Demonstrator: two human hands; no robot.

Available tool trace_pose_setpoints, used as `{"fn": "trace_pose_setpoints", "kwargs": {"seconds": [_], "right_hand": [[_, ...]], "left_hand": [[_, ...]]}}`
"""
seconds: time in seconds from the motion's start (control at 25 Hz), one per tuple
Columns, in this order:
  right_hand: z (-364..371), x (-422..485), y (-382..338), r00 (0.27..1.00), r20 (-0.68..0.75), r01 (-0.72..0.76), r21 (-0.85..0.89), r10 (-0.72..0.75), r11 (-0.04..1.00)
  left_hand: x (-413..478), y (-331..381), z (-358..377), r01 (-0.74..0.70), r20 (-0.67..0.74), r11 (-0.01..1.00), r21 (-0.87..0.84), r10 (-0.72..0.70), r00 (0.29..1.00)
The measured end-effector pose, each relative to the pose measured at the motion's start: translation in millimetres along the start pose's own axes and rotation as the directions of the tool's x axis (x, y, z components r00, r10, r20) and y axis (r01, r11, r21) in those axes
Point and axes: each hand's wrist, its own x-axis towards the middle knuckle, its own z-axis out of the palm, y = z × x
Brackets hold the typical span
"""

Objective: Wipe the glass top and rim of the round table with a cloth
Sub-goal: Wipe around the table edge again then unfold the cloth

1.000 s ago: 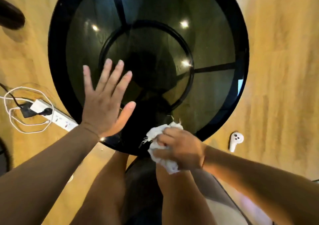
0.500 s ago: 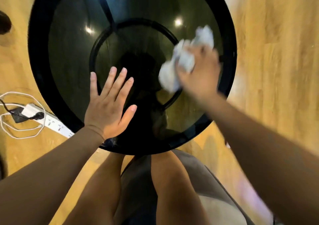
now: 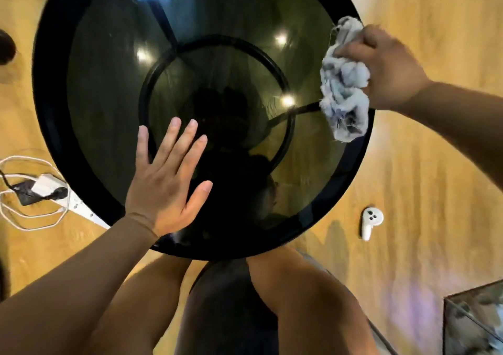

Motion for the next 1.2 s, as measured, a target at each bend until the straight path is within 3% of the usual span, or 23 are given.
{"fn": "trace_pose_setpoints", "kwargs": {"seconds": [0.08, 0.16, 0.24, 0.36, 0.48, 0.56, 0.64, 0.76, 0.84, 0.92, 0.96, 1.04, 1.08, 1.2], "right_hand": [[1, 18, 23, 0.969, -0.134, -0.208, -0.001, 0.206, 0.978], [18, 20, 23, 0.894, -0.329, -0.294, 0.078, 0.303, 0.953], [37, 26, 24, 0.840, -0.422, -0.348, 0.062, 0.341, 0.935], [33, 15, 6, 0.781, -0.442, -0.403, 0.184, 0.441, 0.897], [42, -36, -51, 0.735, -0.413, -0.523, 0.161, 0.538, 0.837], [59, -71, -105, 0.703, -0.365, -0.586, 0.189, 0.610, 0.788], [70, -100, -162, 0.689, -0.292, -0.621, 0.236, 0.664, 0.748], [87, -108, -253, 0.716, -0.184, -0.625, 0.263, 0.674, 0.735], [101, -87, -315, 0.798, -0.073, -0.567, 0.243, 0.598, 0.787], [99, -65, -366, 0.885, 0.026, -0.442, 0.363, 0.465, 0.820], [90, -56, -383, 0.897, 0.079, -0.405, 0.540, 0.435, 0.738], [68, -47, -397, 0.884, 0.249, -0.389, 0.861, 0.396, 0.327], [58, -46, -396, 0.885, 0.311, -0.383, 0.909, 0.345, 0.162], [35, -58, -381, 0.918, 0.387, -0.378, 0.920, 0.090, -0.103]], "left_hand": [[-4, 1, 3, -0.018, -0.071, 0.999, -0.029, 0.016, 0.997], [-8, 2, 4, -0.050, -0.158, 0.998, -0.046, 0.042, 0.987], [-8, 0, 10, -0.072, -0.250, 0.997, -0.013, 0.067, 0.966], [-10, 0, 16, -0.043, -0.342, 0.999, 0.013, 0.045, 0.939], [-19, 8, 12, 0.043, -0.411, 0.998, 0.049, -0.019, 0.912], [-34, 19, 8, 0.193, -0.443, 0.981, -0.035, -0.188, 0.876], [-67, 39, 7, 0.294, -0.462, 0.917, -0.269, -0.391, 0.796], [-124, 72, 12, 0.234, -0.351, 0.805, -0.546, -0.473, 0.808], [-148, 80, 10, 0.246, -0.195, 0.634, -0.734, -0.543, 0.817], [-167, 80, 0, 0.275, -0.113, 0.464, -0.842, -0.651, 0.751], [-176, 76, -8, 0.275, -0.115, 0.410, -0.870, -0.710, 0.694], [-192, 65, -29, 0.215, -0.108, 0.319, -0.923, -0.753, 0.650], [-199, 61, -38, 0.170, -0.089, 0.271, -0.948, -0.735, 0.672], [-210, 61, -62, 0.093, -0.055, 0.218, -0.972, -0.587, 0.808]]}}
